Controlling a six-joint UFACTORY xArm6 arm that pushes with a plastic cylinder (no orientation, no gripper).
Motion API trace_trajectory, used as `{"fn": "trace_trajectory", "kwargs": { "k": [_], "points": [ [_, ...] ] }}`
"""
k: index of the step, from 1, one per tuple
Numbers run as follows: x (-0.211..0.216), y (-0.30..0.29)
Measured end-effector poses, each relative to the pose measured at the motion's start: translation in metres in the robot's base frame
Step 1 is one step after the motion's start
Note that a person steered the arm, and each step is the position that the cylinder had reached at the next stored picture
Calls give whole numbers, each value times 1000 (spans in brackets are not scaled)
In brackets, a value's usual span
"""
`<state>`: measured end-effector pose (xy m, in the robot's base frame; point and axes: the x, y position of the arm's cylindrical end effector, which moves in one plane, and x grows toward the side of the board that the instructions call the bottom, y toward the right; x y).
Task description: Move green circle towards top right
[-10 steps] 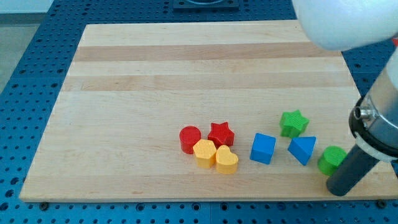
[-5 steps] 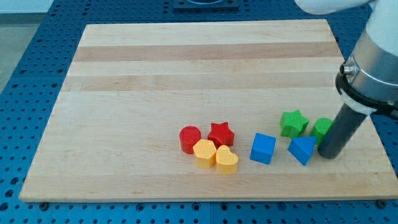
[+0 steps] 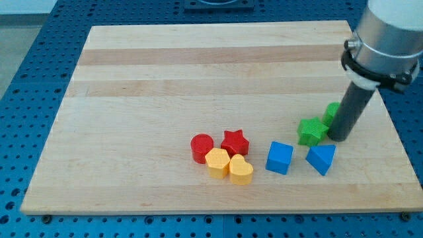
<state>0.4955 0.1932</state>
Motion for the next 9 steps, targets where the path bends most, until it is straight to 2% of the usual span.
{"fn": "trace_trajectory", "kwargs": {
  "k": [7,9],
  "points": [
    [-146,0],
    [-147,0]
  ]
}}
